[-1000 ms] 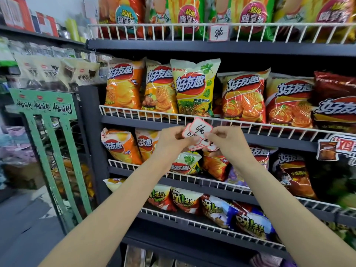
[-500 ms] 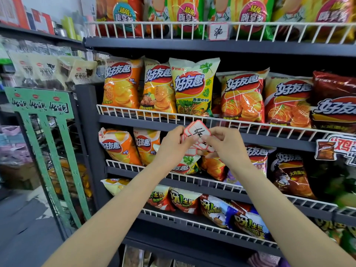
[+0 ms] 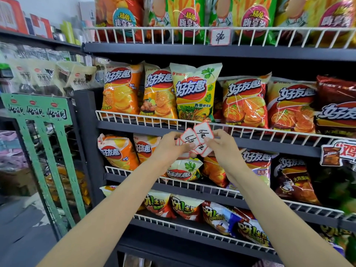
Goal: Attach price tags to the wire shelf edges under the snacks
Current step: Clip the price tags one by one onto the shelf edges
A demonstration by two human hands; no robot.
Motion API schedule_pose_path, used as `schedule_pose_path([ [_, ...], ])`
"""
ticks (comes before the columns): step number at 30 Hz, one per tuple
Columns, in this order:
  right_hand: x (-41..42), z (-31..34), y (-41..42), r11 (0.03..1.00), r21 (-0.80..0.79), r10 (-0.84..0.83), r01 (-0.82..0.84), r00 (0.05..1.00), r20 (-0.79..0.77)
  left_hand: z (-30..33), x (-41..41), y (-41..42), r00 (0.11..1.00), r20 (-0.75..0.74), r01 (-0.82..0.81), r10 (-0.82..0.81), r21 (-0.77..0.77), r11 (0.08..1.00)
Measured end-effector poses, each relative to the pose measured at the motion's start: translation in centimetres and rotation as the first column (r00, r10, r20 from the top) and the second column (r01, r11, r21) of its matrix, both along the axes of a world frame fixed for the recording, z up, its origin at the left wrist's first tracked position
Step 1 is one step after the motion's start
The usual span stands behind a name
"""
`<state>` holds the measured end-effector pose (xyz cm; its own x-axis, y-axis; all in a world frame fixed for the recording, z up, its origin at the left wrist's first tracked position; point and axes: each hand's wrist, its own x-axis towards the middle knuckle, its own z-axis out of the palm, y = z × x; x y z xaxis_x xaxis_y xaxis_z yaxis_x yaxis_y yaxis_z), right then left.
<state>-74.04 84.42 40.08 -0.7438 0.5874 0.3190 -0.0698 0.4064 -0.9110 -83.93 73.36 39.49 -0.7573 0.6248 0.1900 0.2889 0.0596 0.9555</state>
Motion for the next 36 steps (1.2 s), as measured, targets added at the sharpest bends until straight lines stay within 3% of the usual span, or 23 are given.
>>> schedule_pose_path([
  [6, -0.3, -0.4, 1.3, 0.998, -0.053, 0.016, -0.02, 0.998, -0.066, -0.1, -0.3, 1.4, 0.996, 0.051, 0.077, -0.079, 0.034, 0.996],
  [11, -0.5, 0.0, 4.6, 0.992, -0.073, -0.111, 0.106, 0.992, -0.056, 0.4, -0.8, 4.6, 0.997, 0.007, 0.083, -0.083, 0.018, 0.996],
  [14, -0.5, 1.0, 7.1, 0.968, 0.109, -0.218, 0.224, 0.974, -0.066, 0.6, -1.2, 6.5, 0.997, 0.021, 0.074, -0.075, 0.03, 0.997],
  [17, -0.6, 2.1, 9.4, 0.875, 0.366, -0.302, 0.317, 0.948, -0.099, 1.0, -1.0, 7.8, 0.993, 0.059, 0.097, -0.099, 0.044, 0.994],
  [23, -1.1, 3.0, 11.3, 0.698, 0.656, -0.299, 0.288, 0.949, -0.099, 0.8, -1.0, 8.9, 0.989, 0.014, 0.148, -0.148, -0.005, 0.989],
  [31, -2.0, 2.6, 11.1, 0.568, 0.764, -0.271, 0.306, 0.946, -0.177, -0.3, -1.5, 8.4, 0.99, -0.063, 0.122, -0.127, -0.08, 0.989],
  [36, -2.8, 2.5, 10.6, 0.533, 0.763, -0.279, 0.366, 0.927, -0.25, -0.5, -2.1, 7.5, 0.949, -0.297, 0.043, -0.11, -0.225, 0.973],
])
